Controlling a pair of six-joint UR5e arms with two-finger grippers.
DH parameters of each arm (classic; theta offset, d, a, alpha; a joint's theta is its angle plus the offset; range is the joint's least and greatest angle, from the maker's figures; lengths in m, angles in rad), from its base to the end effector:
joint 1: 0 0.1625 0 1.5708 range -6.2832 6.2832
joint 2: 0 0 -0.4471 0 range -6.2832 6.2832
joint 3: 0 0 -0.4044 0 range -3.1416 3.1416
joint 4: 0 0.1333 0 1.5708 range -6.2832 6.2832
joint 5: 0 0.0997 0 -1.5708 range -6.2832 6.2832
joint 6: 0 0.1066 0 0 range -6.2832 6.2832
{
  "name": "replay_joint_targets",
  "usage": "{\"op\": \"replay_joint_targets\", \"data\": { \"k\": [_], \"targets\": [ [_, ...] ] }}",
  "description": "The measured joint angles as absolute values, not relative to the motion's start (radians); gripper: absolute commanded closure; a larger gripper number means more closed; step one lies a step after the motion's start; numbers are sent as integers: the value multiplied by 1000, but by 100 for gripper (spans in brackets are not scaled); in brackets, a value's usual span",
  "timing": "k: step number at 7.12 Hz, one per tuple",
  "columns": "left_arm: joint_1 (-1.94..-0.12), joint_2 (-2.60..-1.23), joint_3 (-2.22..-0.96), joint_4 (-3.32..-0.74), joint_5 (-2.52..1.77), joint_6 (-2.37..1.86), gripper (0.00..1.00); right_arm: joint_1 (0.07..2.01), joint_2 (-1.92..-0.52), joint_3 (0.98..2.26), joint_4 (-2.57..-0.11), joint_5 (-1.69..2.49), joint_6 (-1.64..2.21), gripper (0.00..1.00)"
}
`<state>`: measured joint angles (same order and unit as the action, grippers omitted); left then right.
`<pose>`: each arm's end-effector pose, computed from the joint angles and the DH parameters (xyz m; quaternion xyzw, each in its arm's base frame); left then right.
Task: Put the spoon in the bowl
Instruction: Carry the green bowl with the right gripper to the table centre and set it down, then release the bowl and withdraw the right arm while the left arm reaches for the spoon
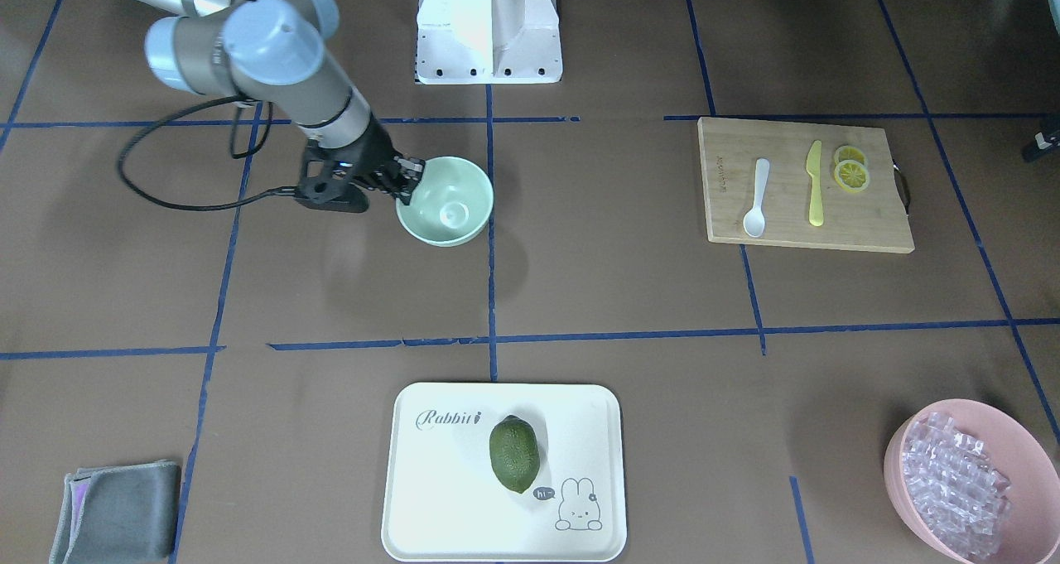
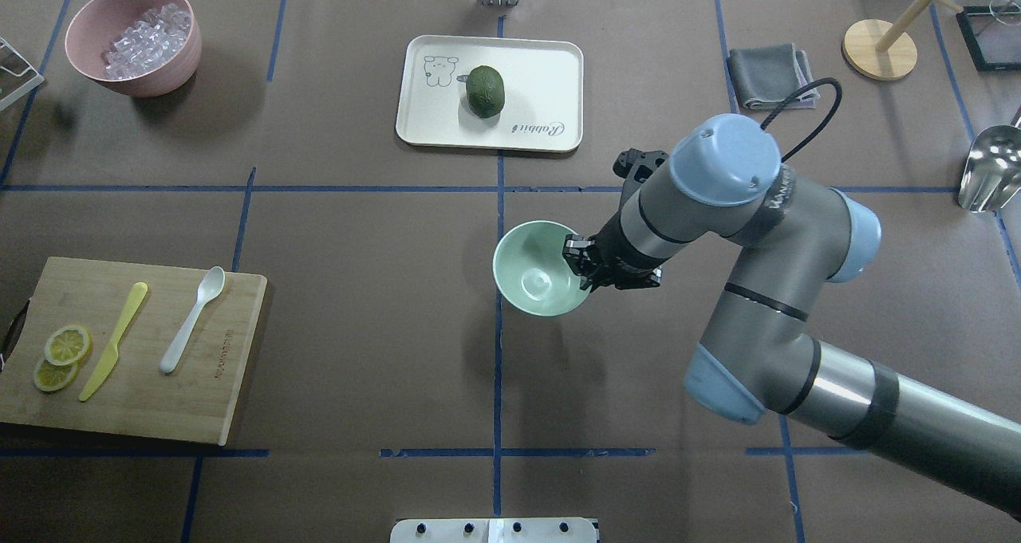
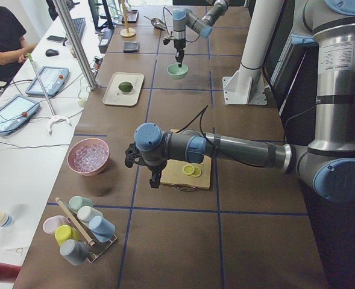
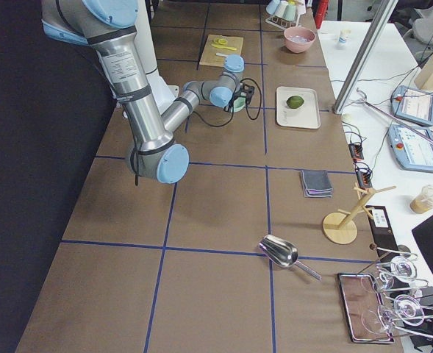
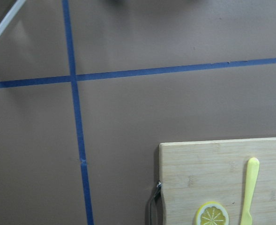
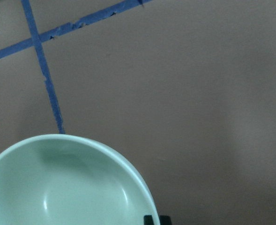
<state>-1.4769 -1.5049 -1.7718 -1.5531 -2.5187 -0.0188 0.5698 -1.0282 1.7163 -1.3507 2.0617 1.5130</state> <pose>-0.0017 -0.4798 0.6042 0.0265 0.4578 0.0601 0.8866 -0.5267 -0.4361 0.2678 -0.0764 -0.4721 0.1176 0.8703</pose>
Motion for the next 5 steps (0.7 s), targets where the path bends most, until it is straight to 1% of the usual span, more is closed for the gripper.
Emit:
{"op": "replay_joint_targets", "data": {
  "k": [1,2,4,5],
  "targets": [
    [-1475,-1505,-1772,-1555,-2522,-18,0,549,-975,1662,-1364,2039,1547,100],
    [-1474,-1505,-1772,-1556,-2523,-17,0,540,-949,1632,-1368,2026,1567,100],
    [-1471,-1506,-1772,-1568,-2523,-18,0,523,-930,1598,-1366,2003,1578,98],
    [-1469,-1506,-1772,-1576,-2523,-19,0,517,-927,1588,-1364,1995,1579,48]
  ]
}}
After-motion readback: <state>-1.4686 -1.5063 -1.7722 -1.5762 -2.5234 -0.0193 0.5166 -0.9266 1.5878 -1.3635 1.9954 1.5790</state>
